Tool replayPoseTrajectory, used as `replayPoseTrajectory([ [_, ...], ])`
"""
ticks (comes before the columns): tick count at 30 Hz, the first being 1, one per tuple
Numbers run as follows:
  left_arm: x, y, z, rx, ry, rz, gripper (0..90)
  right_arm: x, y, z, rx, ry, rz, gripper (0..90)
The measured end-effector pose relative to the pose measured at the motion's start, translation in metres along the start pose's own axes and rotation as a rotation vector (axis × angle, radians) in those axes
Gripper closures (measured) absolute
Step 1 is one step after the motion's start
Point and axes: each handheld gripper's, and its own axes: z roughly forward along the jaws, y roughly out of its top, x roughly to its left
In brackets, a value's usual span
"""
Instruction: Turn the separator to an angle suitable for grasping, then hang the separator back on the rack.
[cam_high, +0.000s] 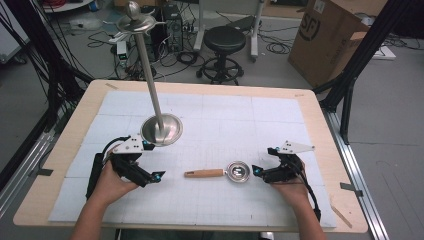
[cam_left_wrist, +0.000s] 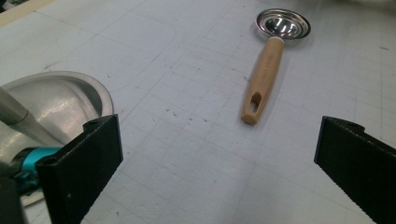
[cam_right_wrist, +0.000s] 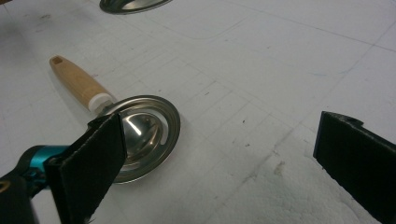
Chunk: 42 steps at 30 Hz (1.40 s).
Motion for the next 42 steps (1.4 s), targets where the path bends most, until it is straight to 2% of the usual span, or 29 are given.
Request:
replayPoseTrajectory([
  [8,0.002,-0.003,0.002,0.009,-0.002,-0.001,1.7,-0.001,0.0,-0.001,-0.011,0.005,0.003,1.6],
  [13,0.009,-0.013,0.0,0.0,0.011,-0.034,1.6,0.001,0.003,-0.002,-0.021,0.012,-0.005,1.6],
  [16,0.011,-0.017,-0.004,-0.008,0.019,-0.051,1.7,0.004,0.008,-0.003,-0.024,0.025,-0.018,1.6],
  [22,0.013,-0.022,-0.011,-0.026,0.03,-0.058,1.7,0.011,0.021,-0.003,-0.021,0.056,-0.061,3.3],
  [31,0.016,-0.025,-0.019,-0.042,0.041,-0.061,1.7,0.022,0.045,0.005,0.041,0.085,-0.138,5.5],
  [34,0.016,-0.026,-0.021,-0.047,0.045,-0.063,1.7,0.026,0.053,0.01,0.067,0.099,-0.167,9.8],
  [36,0.016,-0.027,-0.023,-0.052,0.047,-0.062,1.7,0.029,0.059,0.014,0.092,0.123,-0.191,15.1],
  [42,0.017,-0.028,-0.027,-0.068,0.053,-0.067,1.7,0.039,0.071,0.031,0.159,0.158,-0.242,16.6],
])
